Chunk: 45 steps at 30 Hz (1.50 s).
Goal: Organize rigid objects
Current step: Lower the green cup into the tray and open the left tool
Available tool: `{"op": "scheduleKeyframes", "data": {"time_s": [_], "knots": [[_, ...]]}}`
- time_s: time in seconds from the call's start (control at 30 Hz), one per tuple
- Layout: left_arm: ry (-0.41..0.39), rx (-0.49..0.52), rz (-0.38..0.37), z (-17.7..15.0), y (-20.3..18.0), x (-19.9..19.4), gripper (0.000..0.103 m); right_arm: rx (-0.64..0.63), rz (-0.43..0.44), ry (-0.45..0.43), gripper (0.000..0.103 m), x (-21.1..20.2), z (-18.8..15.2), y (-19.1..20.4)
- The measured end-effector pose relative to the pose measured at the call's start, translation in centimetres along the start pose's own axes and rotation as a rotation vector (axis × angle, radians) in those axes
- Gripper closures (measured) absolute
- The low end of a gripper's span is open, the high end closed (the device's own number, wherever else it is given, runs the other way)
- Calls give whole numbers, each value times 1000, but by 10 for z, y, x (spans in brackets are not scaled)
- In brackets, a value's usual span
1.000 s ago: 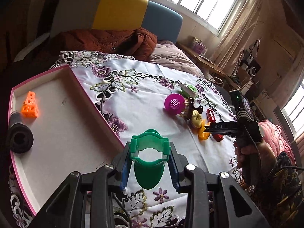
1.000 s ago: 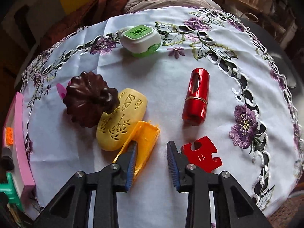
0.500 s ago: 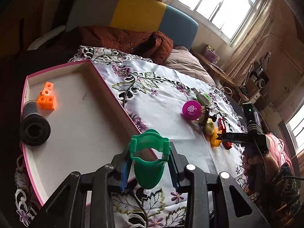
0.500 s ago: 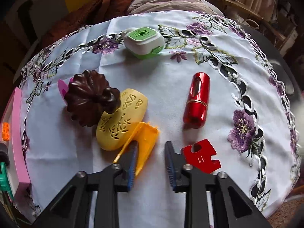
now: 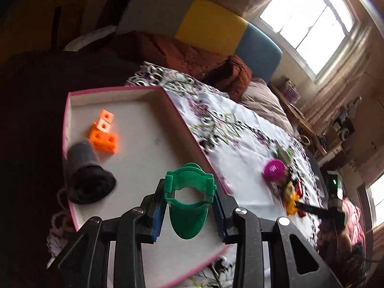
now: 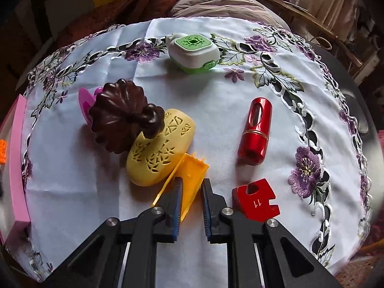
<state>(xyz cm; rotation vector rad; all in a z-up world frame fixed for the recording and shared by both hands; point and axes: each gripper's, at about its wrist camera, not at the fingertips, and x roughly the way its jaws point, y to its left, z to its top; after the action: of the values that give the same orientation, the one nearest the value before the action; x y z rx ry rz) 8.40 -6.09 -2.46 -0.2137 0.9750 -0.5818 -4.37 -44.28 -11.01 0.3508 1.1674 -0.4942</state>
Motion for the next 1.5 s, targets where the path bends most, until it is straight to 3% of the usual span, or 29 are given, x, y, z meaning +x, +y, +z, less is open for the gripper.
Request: {"op": "scheduleKeyframes", "data": {"time_s": [0.23, 0.5, 0.6, 0.77, 0.93, 1.17, 1.5], "knots": [[12, -46, 48, 39, 25, 31, 68, -10, -2, -4, 88, -2, -2, 1], [7, 1, 174, 65, 37, 69, 68, -25, -6, -8, 88, -2, -2, 3], [25, 14, 177, 68, 38, 76, 62, -30, -8, -9, 88, -2, -2, 3], [5, -21, 179, 57, 40, 59, 57, -35, -11, -11, 88, -2, -3, 3], [-38, 16, 248, 29, 27, 26, 57, -53, -22, -16, 88, -3, -3, 6], [-74, 60, 277, -11, 6, -7, 57, -74, -39, -19, 88, -4, -5, 10], [-88, 109, 297, -34, -8, -28, 57, -104, -59, -28, 87, -4, -7, 13]]}}
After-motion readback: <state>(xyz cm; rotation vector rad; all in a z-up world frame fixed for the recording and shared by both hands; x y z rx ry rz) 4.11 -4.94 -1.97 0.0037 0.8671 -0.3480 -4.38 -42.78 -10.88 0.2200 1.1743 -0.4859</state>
